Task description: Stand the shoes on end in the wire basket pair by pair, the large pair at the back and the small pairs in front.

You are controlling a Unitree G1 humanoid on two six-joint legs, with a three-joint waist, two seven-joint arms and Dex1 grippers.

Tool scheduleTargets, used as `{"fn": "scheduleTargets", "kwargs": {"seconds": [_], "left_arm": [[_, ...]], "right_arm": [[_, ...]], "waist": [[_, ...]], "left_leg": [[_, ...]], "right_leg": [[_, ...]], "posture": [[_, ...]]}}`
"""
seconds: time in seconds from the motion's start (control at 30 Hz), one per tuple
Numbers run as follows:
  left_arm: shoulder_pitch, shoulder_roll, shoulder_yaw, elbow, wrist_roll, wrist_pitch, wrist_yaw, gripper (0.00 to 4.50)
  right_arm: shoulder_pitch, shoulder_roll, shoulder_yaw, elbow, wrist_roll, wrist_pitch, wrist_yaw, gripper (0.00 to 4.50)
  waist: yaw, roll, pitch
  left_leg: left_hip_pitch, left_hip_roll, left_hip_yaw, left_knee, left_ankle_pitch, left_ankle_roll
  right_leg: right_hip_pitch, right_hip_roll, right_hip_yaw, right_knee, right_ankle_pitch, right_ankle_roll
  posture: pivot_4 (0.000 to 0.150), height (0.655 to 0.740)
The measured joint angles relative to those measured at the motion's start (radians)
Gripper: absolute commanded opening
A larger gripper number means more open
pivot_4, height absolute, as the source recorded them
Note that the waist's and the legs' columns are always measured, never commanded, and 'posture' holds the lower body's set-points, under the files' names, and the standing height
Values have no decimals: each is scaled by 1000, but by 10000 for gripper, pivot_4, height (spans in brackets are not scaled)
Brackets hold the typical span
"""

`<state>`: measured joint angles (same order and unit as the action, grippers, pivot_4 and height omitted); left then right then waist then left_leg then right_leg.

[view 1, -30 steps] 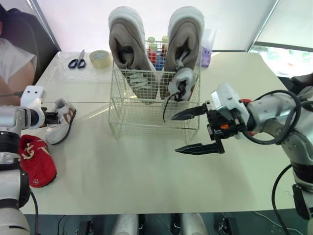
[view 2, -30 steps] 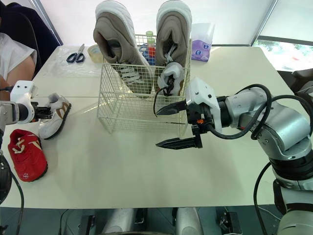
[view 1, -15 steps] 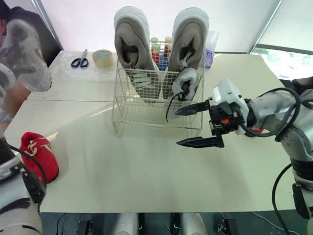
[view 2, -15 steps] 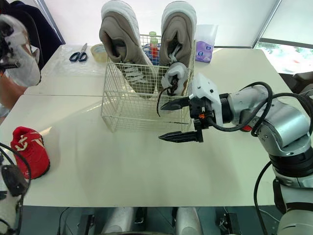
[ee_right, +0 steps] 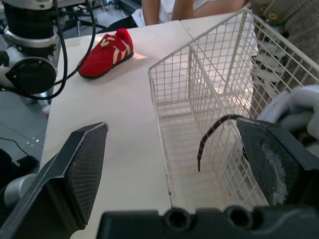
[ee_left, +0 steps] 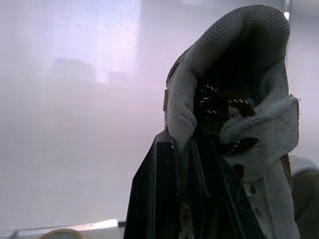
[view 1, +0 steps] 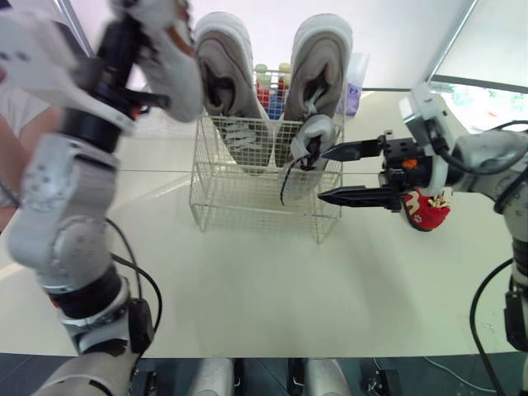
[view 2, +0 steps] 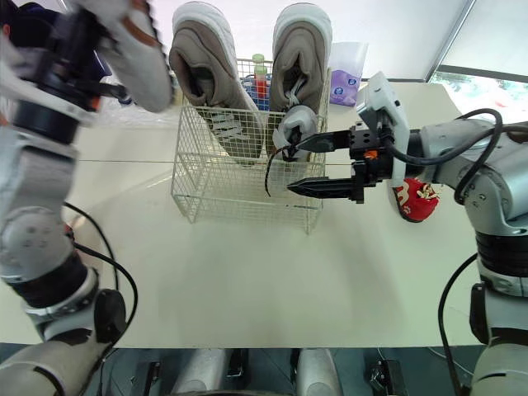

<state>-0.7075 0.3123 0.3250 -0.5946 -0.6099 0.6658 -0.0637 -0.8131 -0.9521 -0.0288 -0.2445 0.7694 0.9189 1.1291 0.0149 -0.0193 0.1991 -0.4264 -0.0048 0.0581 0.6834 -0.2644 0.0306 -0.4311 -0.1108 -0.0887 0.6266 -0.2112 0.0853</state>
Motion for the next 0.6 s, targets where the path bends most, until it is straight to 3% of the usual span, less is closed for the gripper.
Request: {"fn": "scheduleTargets", "kwargs": {"seconds": [0.3, 0.6], "left_arm": [[61, -87, -210, 146, 190, -259, -66, 380], [177, -167, -329, 277, 384, -486, -59, 380]], "right_arm": [[47, -17, -78, -71, 34, 66, -85, 45000], [67, -5, -120, -115, 80, 103, -177, 45000]], "waist": [[1, 0, 0], [6, 1, -2]], "left_leg": [[1, 1, 0, 0, 0, 1], [1, 2, 0, 1, -1, 1]], "right_leg": [[1, 4, 0, 0, 0, 0], [2, 4, 0, -1, 0, 0]], "posture": [[1500, 7400], [1500, 7400]]}}
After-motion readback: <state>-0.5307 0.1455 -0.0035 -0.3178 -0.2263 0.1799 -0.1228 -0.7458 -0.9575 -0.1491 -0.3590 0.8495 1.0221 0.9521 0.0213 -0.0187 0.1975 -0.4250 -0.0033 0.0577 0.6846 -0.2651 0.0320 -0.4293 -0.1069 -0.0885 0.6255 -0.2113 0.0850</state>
